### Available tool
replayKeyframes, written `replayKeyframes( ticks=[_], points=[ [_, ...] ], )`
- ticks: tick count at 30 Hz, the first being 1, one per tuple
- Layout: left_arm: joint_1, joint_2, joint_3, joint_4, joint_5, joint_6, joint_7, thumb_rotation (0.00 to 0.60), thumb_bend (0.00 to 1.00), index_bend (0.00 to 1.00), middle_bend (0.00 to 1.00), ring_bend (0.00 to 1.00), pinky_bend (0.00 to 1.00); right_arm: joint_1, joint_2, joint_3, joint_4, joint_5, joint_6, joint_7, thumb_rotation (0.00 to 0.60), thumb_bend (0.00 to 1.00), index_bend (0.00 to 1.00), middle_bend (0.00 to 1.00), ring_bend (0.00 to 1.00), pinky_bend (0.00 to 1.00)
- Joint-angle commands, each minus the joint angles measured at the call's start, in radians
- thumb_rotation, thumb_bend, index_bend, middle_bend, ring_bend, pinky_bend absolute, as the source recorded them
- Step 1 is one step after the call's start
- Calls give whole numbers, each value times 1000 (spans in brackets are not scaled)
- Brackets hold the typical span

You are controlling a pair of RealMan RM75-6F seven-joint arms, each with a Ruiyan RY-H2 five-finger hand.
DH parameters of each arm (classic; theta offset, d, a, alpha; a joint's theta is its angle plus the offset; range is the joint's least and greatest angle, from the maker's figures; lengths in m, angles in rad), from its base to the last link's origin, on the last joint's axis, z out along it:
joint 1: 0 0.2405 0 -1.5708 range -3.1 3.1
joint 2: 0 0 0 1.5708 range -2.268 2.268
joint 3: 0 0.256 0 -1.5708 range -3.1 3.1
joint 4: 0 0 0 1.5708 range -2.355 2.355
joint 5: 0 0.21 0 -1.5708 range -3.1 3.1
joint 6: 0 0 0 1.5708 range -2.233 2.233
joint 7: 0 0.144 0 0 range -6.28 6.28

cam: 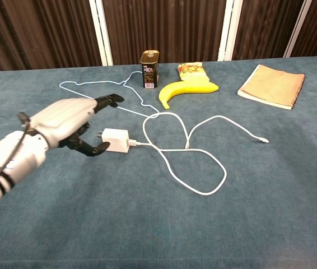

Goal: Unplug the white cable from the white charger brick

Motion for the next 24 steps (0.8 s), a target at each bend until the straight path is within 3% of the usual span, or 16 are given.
replayKeyframes(
  ticks=[1, 13, 24],
  points=[
    [-32, -32, -8, 45, -33, -25, 42, 600, 374, 136, 131, 942, 1000, 1, 1, 2, -1, 4, -3, 0, 600, 111, 0, 0, 0, 0],
    [-72, -71, 9, 181, -67, -42, 34, 600, 378, 243, 253, 952, 1000, 4, 9, -1, -6, 11, -15, 6, 600, 112, 0, 0, 0, 0],
    [-90, -110, 51, 288, -1, -8, -105, 600, 397, 361, 368, 975, 1000, 0, 15, -4, -11, 6, -5, 0, 600, 111, 0, 0, 0, 0]
  ],
)
